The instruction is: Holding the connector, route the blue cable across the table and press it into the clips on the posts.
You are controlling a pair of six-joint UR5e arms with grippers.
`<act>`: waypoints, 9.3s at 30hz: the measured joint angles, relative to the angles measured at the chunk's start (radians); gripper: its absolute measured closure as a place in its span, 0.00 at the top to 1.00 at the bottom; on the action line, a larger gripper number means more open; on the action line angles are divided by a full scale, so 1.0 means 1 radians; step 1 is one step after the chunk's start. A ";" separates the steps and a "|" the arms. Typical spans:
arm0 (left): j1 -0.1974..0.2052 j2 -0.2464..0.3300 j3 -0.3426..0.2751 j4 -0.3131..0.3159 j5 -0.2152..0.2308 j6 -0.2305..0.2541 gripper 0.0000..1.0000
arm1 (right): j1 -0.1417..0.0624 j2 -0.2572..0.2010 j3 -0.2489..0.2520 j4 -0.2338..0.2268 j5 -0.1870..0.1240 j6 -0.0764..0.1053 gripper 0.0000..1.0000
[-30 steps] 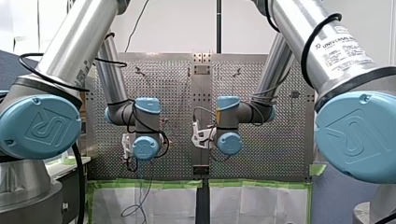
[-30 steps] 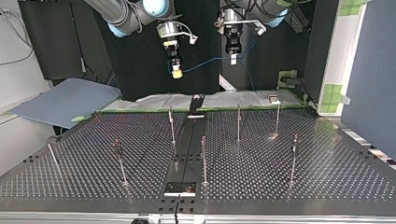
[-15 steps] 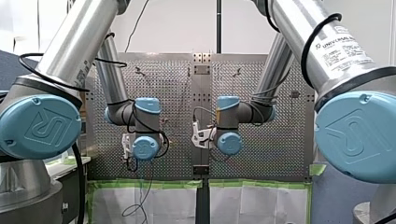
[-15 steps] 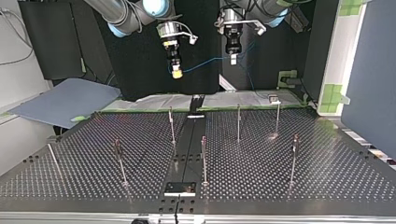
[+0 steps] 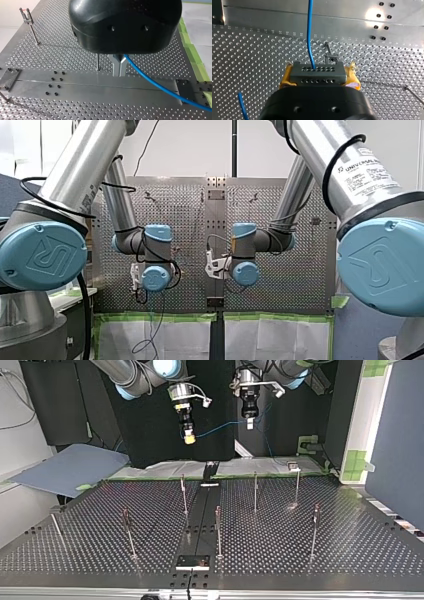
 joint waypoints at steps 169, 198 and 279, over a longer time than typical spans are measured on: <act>0.033 0.152 0.137 -0.273 -0.113 0.034 0.00 | 0.071 -0.087 -0.320 0.541 -0.024 0.073 0.00; 0.167 0.403 0.194 -0.524 -0.086 -0.071 0.00 | 0.083 -0.127 -0.513 0.773 -0.078 0.070 0.00; 0.538 0.496 0.342 -0.594 0.263 -0.134 0.00 | 0.149 0.084 -1.208 1.161 -0.103 0.088 0.00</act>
